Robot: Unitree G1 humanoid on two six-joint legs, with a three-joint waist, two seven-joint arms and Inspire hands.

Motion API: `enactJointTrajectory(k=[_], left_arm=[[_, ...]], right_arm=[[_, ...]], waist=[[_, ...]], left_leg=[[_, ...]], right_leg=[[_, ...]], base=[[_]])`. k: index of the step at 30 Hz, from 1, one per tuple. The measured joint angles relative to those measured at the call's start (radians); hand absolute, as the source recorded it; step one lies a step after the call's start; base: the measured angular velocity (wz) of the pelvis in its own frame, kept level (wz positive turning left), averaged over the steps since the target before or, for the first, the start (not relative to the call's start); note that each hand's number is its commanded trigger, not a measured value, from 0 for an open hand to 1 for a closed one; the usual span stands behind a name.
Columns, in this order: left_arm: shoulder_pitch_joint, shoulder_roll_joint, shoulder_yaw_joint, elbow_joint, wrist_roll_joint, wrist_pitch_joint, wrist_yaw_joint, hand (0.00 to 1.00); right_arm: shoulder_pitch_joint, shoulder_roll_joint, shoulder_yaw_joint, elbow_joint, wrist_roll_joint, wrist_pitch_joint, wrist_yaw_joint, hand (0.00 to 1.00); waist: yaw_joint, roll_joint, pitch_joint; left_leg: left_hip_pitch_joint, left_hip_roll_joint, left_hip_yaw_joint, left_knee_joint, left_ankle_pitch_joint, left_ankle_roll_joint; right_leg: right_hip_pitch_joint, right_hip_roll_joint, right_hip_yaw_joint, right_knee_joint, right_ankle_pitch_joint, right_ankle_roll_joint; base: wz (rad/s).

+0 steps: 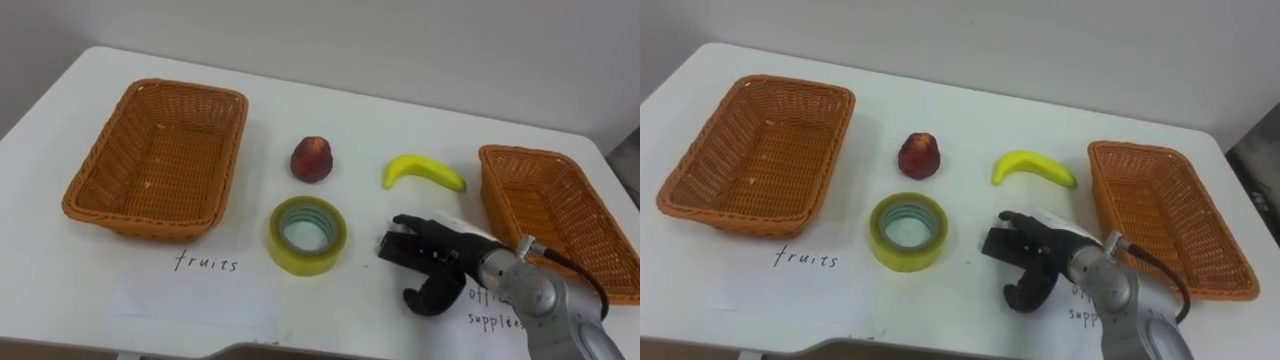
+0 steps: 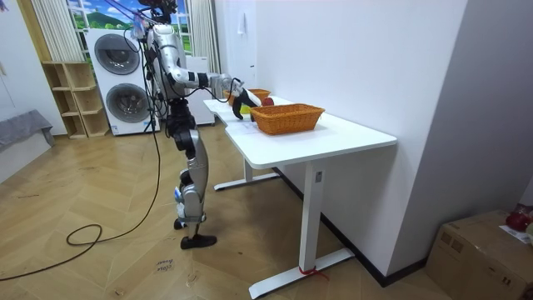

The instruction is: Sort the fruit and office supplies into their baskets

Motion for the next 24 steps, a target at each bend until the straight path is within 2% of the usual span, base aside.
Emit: enactJointTrajectory(k=[1,2,3,4,12,18,24], left_arm=[[-0.003,-0.001,0.000,-0.001,0.001,0.000,0.007,0.00],[-0.005,-0.002,0.000,-0.001,0.001,0.000,0.010,0.00],[-0.007,-0.003,0.000,-0.001,0.001,0.000,0.014,0.00],[-0.008,-0.003,0.000,-0.001,0.001,0.000,0.016,0.00],[-0.013,-0.009,0.000,-0.008,0.000,0.002,0.026,0.00],[-0.023,-0.009,-0.001,-0.009,-0.002,0.002,0.035,0.00],[-0.029,-0.011,0.000,-0.009,-0.002,-0.001,0.044,0.00]], right_arm=[[0.000,0.000,0.000,0.000,0.000,0.003,0.000,0.00],[0.001,0.000,0.000,0.000,0.000,0.005,0.000,0.20],[0.001,0.000,0.000,0.000,-0.001,0.008,0.000,0.53],[0.001,0.000,0.000,0.000,-0.001,0.011,0.000,1.00],[-0.040,0.011,0.001,0.015,-0.077,0.034,-0.035,1.00],[-0.070,0.007,0.016,0.055,-0.173,0.043,-0.064,1.00],[-0.087,0.009,0.021,0.081,-0.163,0.052,-0.089,1.00]], waist=[[0.002,0.000,0.0000],[0.004,0.000,0.0000],[0.005,0.000,0.0000],[0.006,0.000,0.0000],[0.010,0.003,-0.0007],[0.033,0.003,-0.0012],[0.036,0.001,-0.0020]], left_leg=[[0.000,0.000,0.000,0.000,0.000,0.000],[0.000,0.000,0.000,0.000,0.000,0.000],[0.001,0.000,0.000,0.000,0.000,0.000],[0.001,0.000,0.000,0.001,0.000,0.000],[0.000,-0.001,-0.010,0.003,0.000,0.000],[0.001,-0.001,-0.035,-0.001,0.000,0.000],[0.001,-0.010,-0.036,-0.005,0.001,0.001]], right_leg=[[0.000,0.000,0.000,0.000,0.000,0.000],[0.001,0.000,0.000,0.000,0.000,0.000],[0.001,0.000,0.000,0.000,0.000,0.000],[0.001,0.000,-0.001,0.000,0.001,-0.001],[0.006,-0.001,-0.011,-0.003,0.002,-0.001],[0.013,-0.002,-0.030,-0.004,0.002,-0.001],[0.012,-0.001,-0.030,-0.004,0.001,-0.001]], base=[[0.00],[0.00],[0.00],[0.00],[0.03],[0.12],[0.01]])
